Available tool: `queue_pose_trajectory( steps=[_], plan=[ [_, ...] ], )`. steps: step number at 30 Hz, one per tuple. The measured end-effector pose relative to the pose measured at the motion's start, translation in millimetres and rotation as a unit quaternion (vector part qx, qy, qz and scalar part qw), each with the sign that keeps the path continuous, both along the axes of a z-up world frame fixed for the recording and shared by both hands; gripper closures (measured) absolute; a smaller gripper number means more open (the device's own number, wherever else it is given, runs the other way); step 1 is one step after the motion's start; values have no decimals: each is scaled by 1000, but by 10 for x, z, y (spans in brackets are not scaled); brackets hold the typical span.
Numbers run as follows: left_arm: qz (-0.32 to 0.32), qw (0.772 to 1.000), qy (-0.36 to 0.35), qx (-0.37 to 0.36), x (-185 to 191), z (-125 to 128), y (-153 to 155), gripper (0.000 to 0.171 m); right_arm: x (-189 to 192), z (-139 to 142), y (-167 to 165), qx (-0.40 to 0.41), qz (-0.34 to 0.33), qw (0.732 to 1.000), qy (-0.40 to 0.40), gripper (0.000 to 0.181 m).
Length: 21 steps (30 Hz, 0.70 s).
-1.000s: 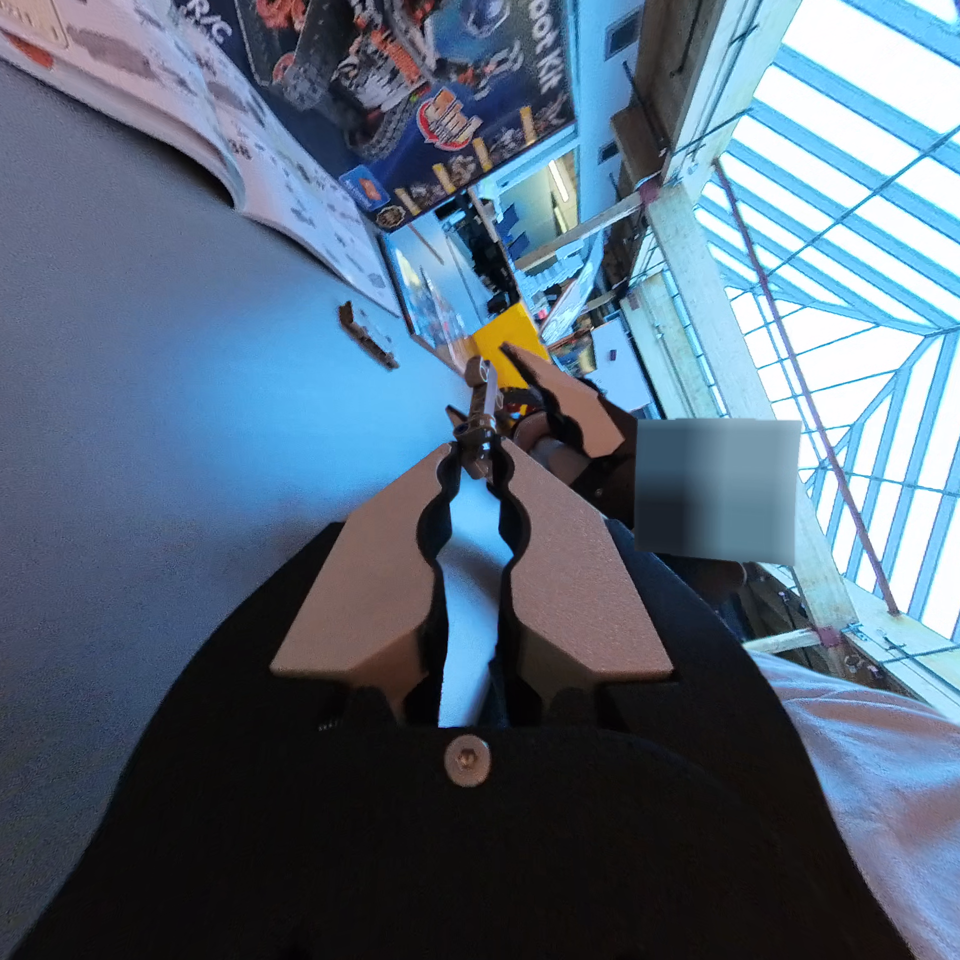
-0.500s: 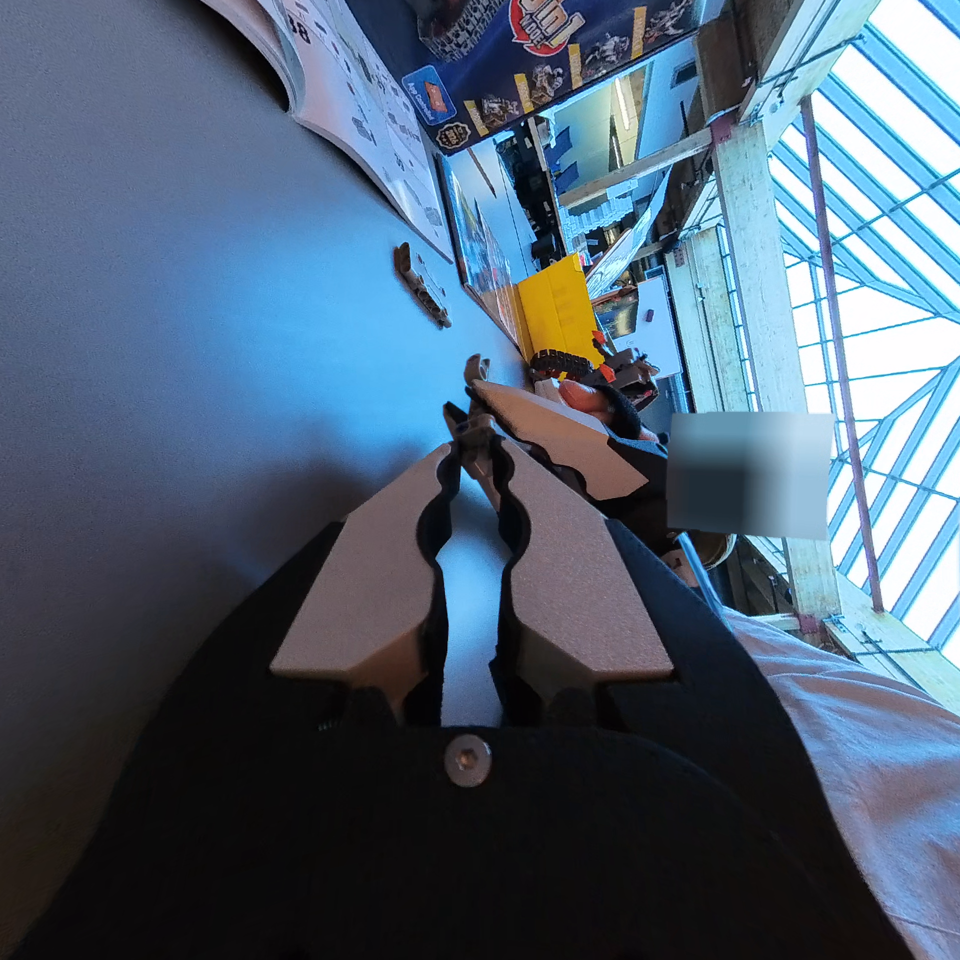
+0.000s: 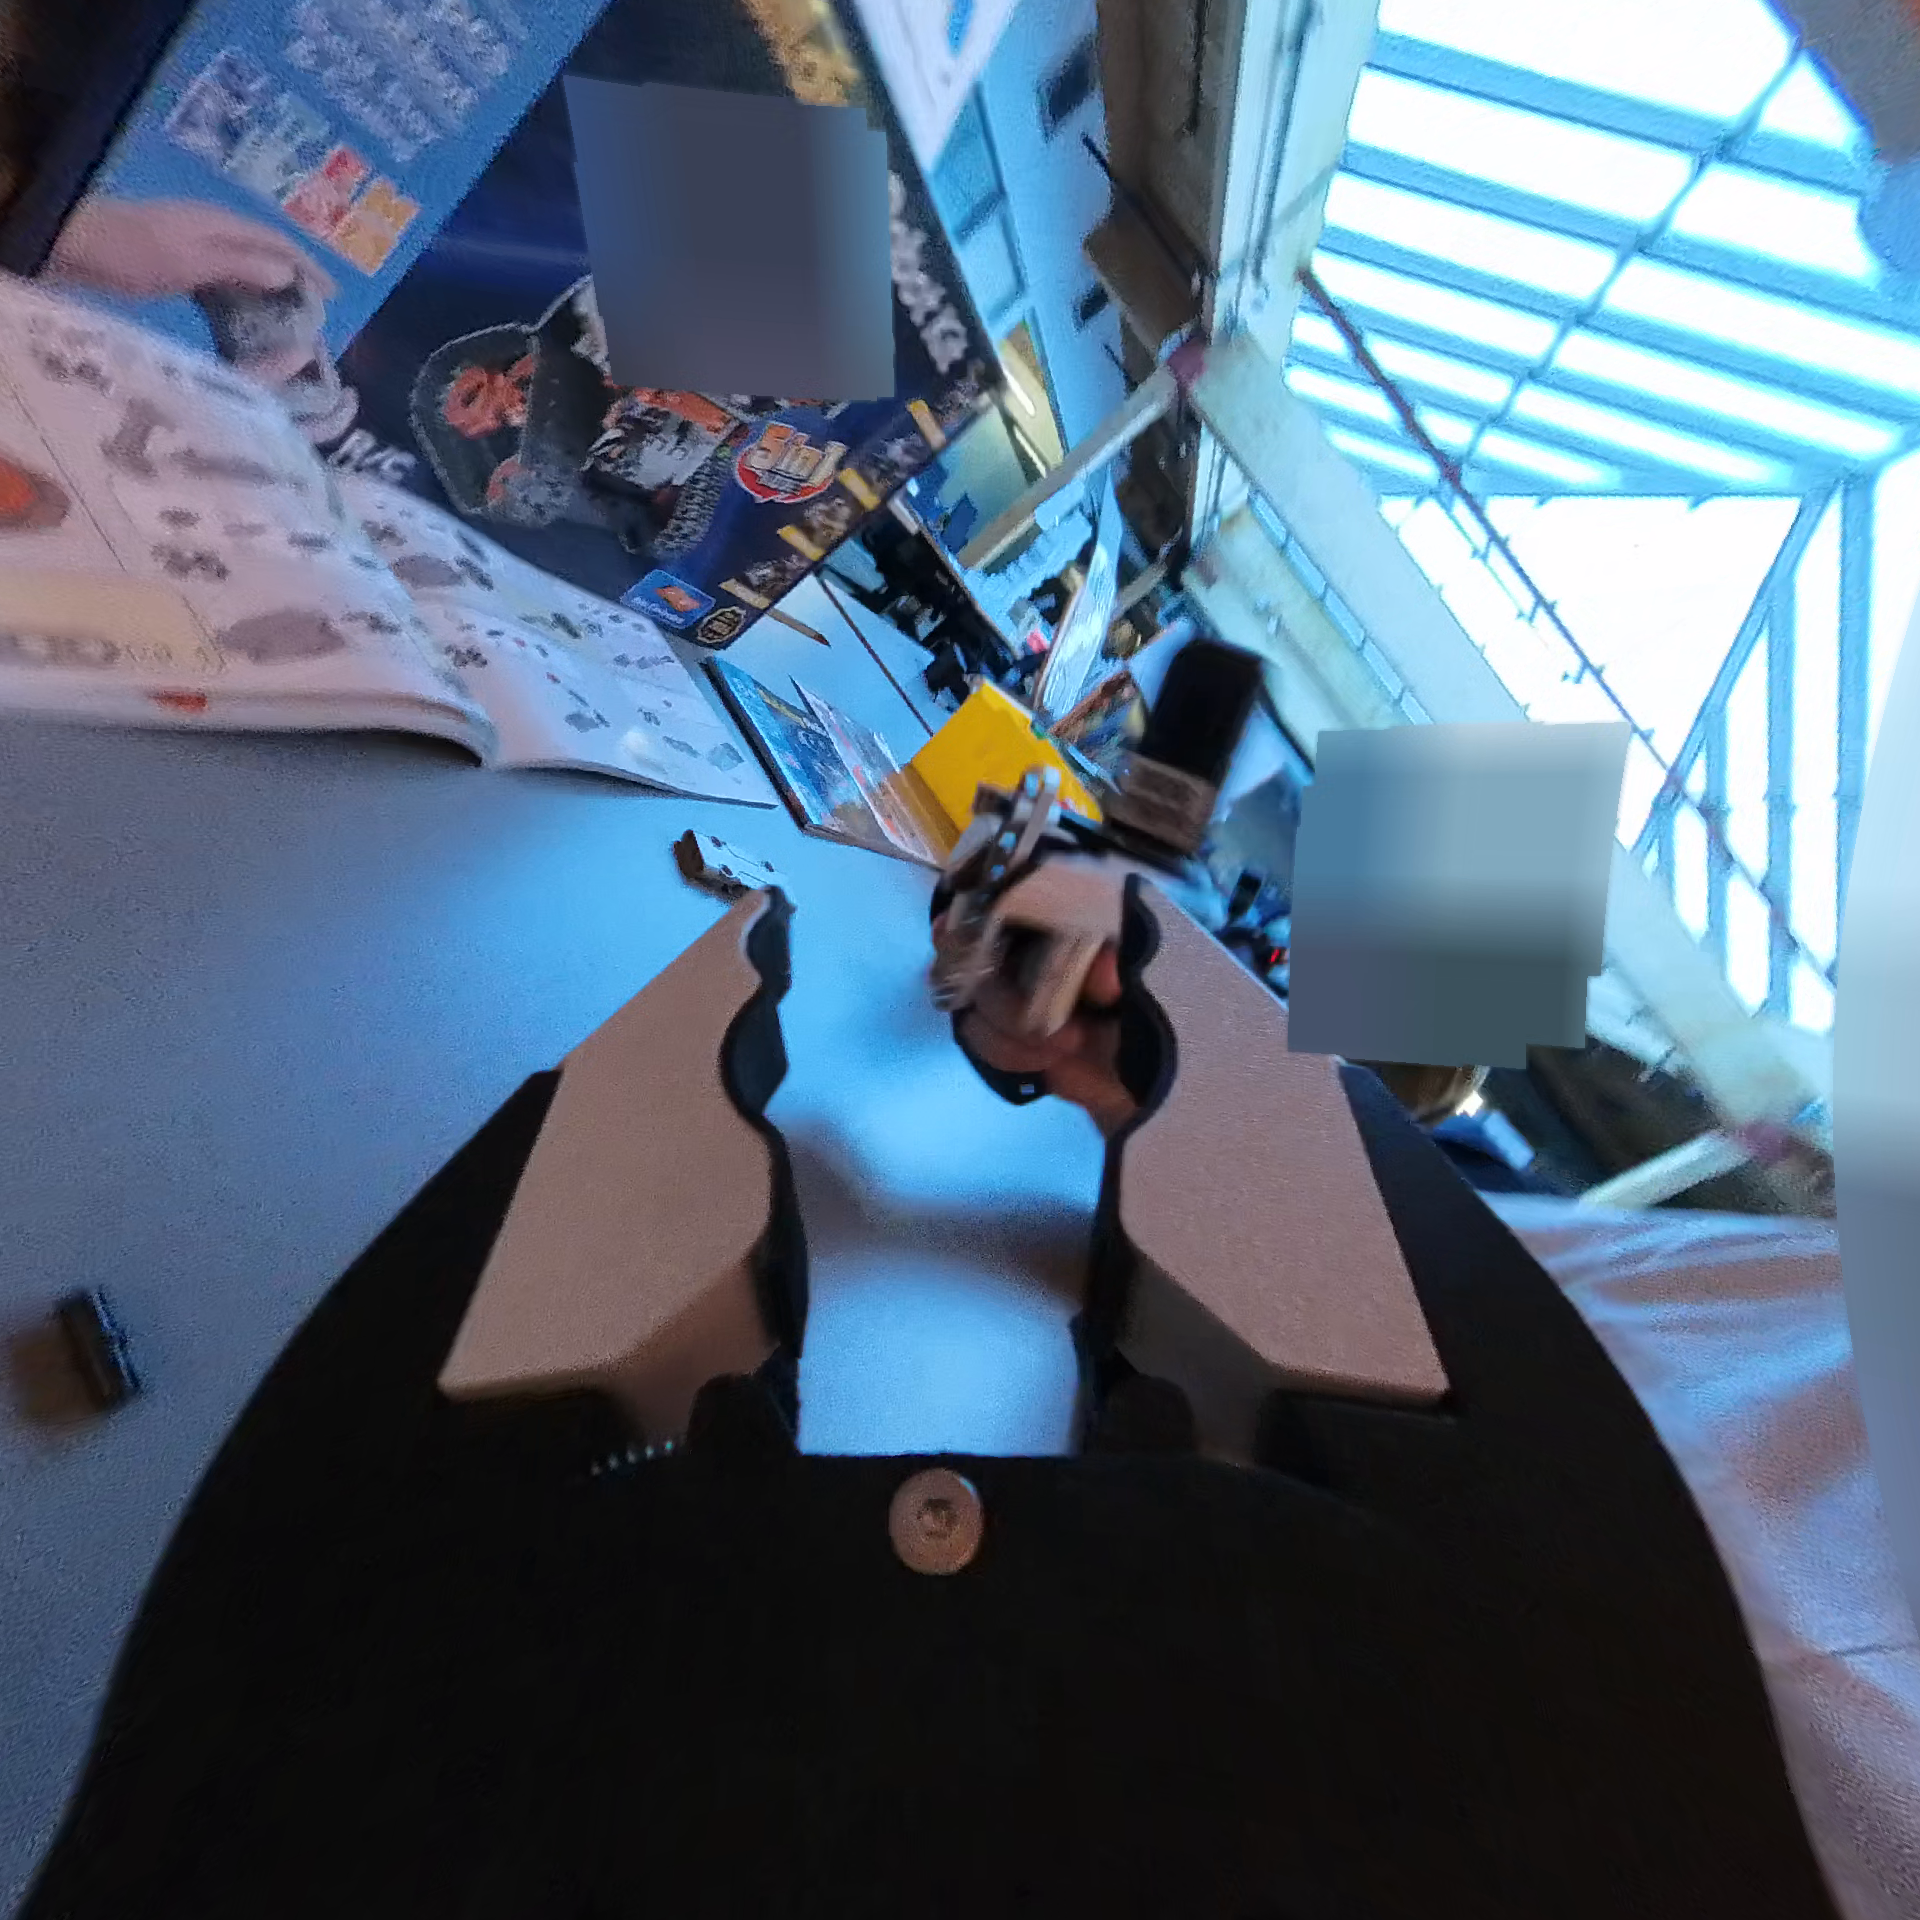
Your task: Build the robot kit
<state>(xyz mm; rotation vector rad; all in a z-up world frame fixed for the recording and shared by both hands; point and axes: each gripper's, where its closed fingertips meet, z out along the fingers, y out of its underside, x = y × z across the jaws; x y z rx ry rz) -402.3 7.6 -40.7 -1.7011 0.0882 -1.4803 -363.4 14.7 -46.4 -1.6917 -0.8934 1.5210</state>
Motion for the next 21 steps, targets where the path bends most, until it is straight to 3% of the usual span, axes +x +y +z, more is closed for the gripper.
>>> queue_pose_trajectory(
  steps=[1,3,8,13,21],
  plan=[
    [-11,999,23,22,44,22,-15,120,20,125,13,-116,27,990,73,174],
    [-36,997,52,45,192,48,-26,122,73,152,92,-215,40,966,135,175],
    [-100,991,68,49,546,136,58,141,83,180,39,-243,59,956,154,175],
    [-173,981,89,29,748,99,98,143,170,211,124,-263,44,946,187,174],
    [-221,972,74,-8,888,-34,162,166,216,134,207,-256,32,948,187,174]
  ],
)
